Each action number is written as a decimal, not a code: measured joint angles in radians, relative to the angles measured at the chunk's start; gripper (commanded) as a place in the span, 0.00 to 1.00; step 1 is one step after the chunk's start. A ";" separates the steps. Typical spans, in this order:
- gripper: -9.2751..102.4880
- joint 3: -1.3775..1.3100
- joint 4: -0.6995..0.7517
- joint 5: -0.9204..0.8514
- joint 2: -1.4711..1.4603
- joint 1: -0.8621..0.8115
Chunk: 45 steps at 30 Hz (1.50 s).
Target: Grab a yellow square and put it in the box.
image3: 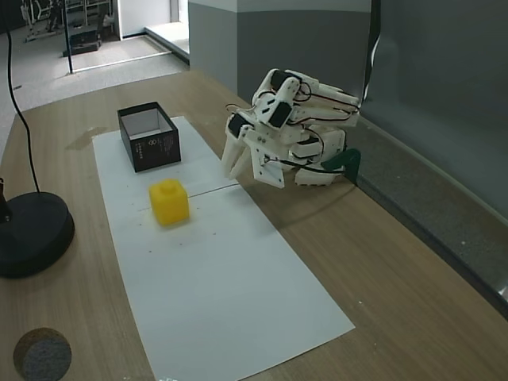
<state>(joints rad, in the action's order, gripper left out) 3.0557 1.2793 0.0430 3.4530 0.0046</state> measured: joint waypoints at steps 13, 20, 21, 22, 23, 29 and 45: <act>0.08 0.000 0.000 0.000 0.000 0.005; 0.08 0.000 0.000 0.000 0.000 0.005; 0.08 0.000 0.000 0.000 0.000 0.005; 0.08 0.000 0.000 0.000 0.000 0.005; 0.08 0.000 0.000 0.000 0.000 0.005; 0.08 0.000 0.000 0.000 0.000 0.005; 0.22 -0.083 -0.252 -0.072 0.000 -0.044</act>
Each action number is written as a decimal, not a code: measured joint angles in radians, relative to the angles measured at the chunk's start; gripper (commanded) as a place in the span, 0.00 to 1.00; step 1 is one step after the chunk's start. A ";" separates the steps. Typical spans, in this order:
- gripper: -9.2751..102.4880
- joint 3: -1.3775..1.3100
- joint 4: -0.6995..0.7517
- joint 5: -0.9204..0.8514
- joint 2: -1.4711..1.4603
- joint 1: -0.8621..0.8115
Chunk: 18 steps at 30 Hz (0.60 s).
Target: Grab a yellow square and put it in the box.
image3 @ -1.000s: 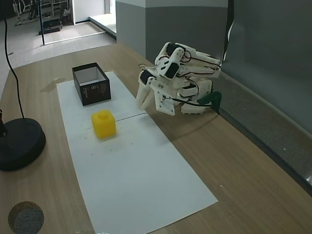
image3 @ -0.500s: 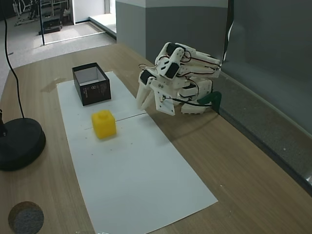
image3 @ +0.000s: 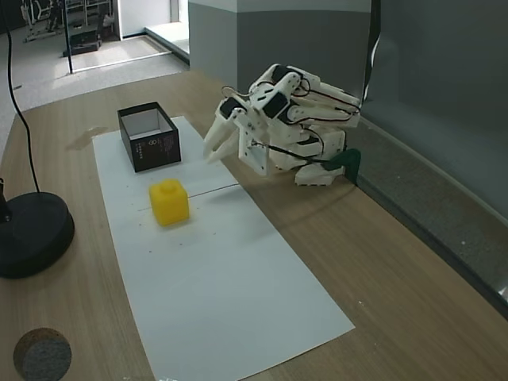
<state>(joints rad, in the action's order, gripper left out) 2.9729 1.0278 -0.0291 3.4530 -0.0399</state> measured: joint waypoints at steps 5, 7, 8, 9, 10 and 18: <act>0.29 -0.146 -0.026 -0.084 -0.009 0.043; 0.31 -0.206 -0.026 -0.066 -0.037 0.084; 0.33 -0.235 -0.026 -0.055 -0.066 0.092; 0.34 -0.264 -0.026 -0.041 -0.107 0.103; 0.36 -0.296 -0.026 -0.032 -0.155 0.115; 0.39 -0.696 0.087 0.040 -0.811 0.127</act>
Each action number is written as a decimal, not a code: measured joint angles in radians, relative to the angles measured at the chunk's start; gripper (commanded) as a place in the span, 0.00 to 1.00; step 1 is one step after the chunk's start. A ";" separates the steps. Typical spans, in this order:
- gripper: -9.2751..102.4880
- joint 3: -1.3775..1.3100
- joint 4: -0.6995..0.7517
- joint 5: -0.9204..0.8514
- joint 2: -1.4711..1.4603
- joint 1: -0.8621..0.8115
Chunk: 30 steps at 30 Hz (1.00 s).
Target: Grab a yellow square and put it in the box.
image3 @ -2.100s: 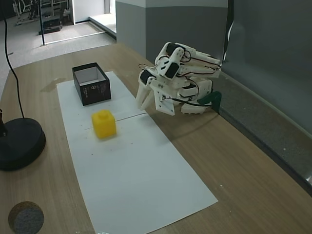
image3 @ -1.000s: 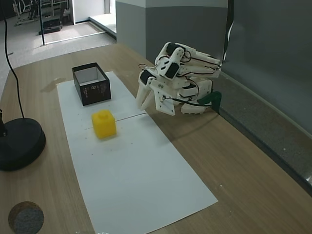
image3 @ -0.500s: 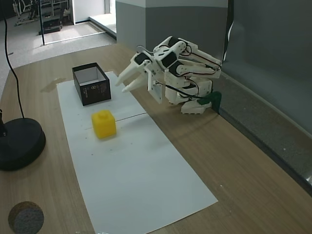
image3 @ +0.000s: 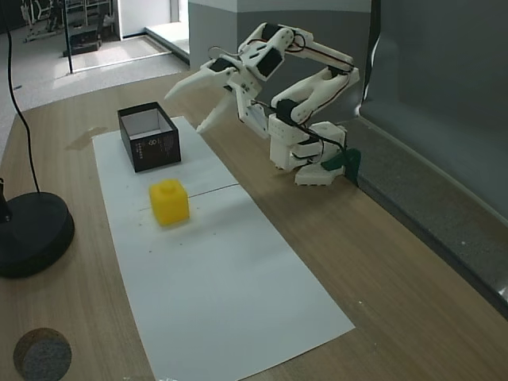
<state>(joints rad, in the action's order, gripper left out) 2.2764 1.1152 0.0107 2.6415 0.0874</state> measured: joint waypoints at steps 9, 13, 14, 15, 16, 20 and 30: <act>0.40 -0.538 0.288 0.032 -0.827 0.021; 0.40 -0.693 0.362 0.051 -1.094 0.011; 0.40 -0.718 0.368 0.051 -1.146 0.006; 0.40 -0.735 0.371 0.052 -1.183 0.005; 0.40 -0.750 0.373 0.061 -1.212 0.011; 0.39 -0.799 0.371 0.080 -1.281 0.028; 0.13 -0.841 0.314 0.077 -1.370 -0.008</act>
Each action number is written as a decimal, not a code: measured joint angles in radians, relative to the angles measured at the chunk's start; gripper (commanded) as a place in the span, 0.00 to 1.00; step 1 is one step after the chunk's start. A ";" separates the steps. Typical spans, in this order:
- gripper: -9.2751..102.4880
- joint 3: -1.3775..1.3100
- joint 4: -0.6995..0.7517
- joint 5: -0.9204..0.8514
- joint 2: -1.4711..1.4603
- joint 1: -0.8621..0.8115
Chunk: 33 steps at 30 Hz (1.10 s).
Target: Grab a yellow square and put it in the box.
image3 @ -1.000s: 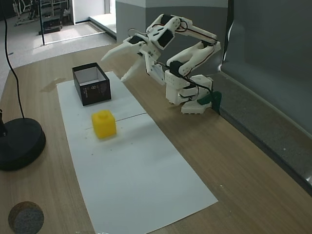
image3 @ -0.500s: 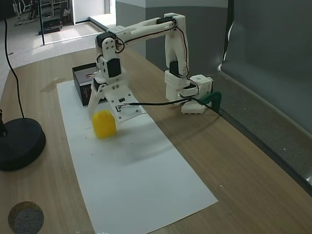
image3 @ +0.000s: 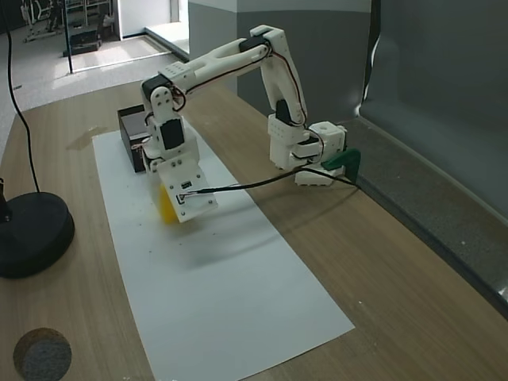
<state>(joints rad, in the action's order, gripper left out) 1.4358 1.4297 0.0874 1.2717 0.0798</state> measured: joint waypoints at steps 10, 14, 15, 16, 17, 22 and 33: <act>0.13 -0.468 0.249 -0.005 0.250 -0.187; 0.13 -0.604 0.278 -0.057 0.413 -0.449; 0.13 -0.614 0.278 -0.072 0.428 -0.523; 0.13 -0.617 0.278 -0.089 0.431 -0.595; 0.13 -0.618 0.278 -0.107 0.428 -0.661; 0.13 -0.618 0.264 -0.160 0.299 -0.842; 0.13 -0.617 0.229 -0.179 -0.074 -0.854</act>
<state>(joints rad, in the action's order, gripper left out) 0.8191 1.6582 -0.0920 1.1980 -0.7747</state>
